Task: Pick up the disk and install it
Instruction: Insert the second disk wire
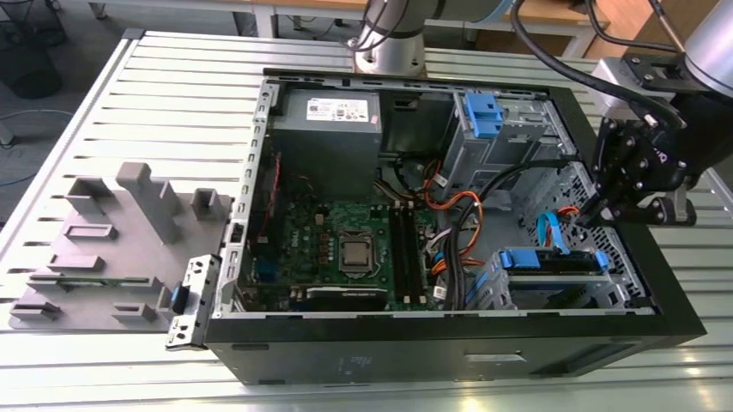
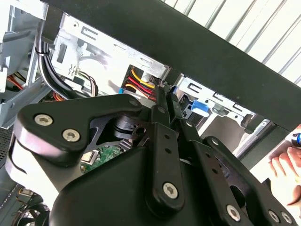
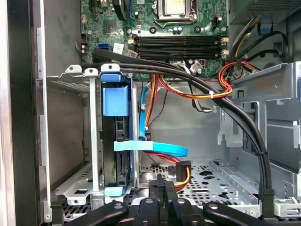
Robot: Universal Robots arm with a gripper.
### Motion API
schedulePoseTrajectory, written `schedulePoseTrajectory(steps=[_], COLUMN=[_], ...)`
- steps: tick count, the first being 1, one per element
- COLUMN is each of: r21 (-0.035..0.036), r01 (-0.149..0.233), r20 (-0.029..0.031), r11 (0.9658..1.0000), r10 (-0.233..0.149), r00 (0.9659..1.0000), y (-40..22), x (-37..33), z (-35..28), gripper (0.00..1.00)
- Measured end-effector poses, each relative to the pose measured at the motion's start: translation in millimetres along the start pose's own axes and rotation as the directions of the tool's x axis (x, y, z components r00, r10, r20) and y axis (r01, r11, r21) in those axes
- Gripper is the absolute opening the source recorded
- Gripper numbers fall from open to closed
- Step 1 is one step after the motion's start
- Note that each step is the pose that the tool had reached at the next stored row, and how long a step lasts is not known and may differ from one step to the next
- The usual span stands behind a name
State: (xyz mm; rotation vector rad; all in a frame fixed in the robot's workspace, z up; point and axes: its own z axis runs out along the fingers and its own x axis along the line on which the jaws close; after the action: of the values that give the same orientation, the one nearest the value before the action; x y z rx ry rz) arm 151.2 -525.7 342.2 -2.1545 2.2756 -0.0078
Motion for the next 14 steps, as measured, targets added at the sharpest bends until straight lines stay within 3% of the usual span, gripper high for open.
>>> schedulePoseTrajectory(steps=[6,14], r21=[0.0001,0.0035], r01=[0.0,0.0], r20=[0.0002,0.0004], r11=[1.0,1.0], r10=[0.0,0.0], r00=[1.0,1.0], y=[0.5,6.1], x=[1.2,7.5], z=[0.1,0.0], gripper=[0.16,0.16])
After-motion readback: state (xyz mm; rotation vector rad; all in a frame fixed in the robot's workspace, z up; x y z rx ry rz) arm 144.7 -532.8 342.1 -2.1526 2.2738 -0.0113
